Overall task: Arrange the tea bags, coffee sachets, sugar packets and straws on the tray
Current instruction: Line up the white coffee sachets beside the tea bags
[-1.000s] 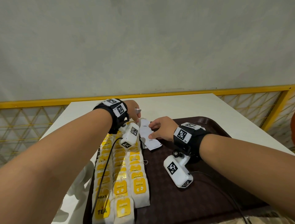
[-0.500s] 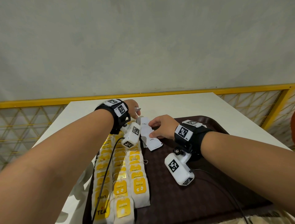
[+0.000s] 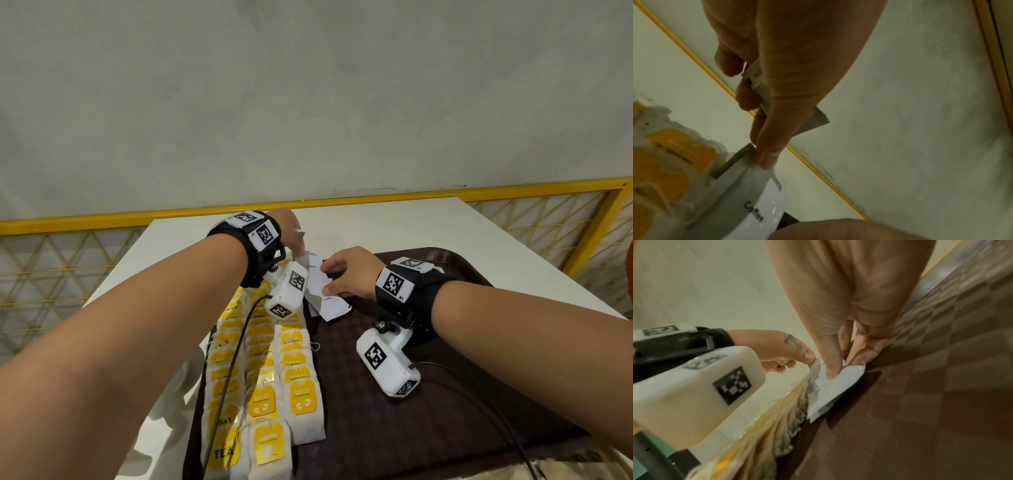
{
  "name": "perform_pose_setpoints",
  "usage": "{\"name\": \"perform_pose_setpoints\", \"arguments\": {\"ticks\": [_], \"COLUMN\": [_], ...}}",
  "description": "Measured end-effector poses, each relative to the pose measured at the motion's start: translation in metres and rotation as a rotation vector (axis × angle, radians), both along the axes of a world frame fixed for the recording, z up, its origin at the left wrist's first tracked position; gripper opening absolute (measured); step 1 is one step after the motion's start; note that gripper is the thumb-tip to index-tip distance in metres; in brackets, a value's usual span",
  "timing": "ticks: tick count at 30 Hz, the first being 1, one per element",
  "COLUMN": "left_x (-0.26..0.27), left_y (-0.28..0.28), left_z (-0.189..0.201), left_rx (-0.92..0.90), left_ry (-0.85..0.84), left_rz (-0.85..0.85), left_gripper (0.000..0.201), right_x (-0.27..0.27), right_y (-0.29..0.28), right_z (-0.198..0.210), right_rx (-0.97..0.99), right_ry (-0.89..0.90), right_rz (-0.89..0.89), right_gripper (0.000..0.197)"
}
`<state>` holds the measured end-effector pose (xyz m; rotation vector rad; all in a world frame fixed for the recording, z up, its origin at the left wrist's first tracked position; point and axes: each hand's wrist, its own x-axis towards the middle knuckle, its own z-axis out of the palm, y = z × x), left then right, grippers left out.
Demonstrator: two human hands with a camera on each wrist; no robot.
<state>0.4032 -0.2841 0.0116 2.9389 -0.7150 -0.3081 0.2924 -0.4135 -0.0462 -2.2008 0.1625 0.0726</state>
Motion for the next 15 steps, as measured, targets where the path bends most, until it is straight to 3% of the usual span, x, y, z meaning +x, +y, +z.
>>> {"name": "perform_pose_setpoints", "arguments": {"ticks": [9,15], "left_x": [0.005,0.0042], "left_y": [-0.0002,0.0031], "left_z": [-0.0075,-0.0074], "left_rx": [-0.02,-0.019], "left_ry": [0.041,0.004], "left_rz": [-0.003,-0.018], "left_gripper": [0.026,0.025], "right_x": [0.0007,0.0044], "right_y": [0.0008,0.0053], "right_z": [-0.0025,-0.0013], "right_rx": [-0.057,0.03], "right_ry": [-0.012,0.015], "right_rz": [-0.084,-0.101], "right_gripper": [0.053,0.052]}}
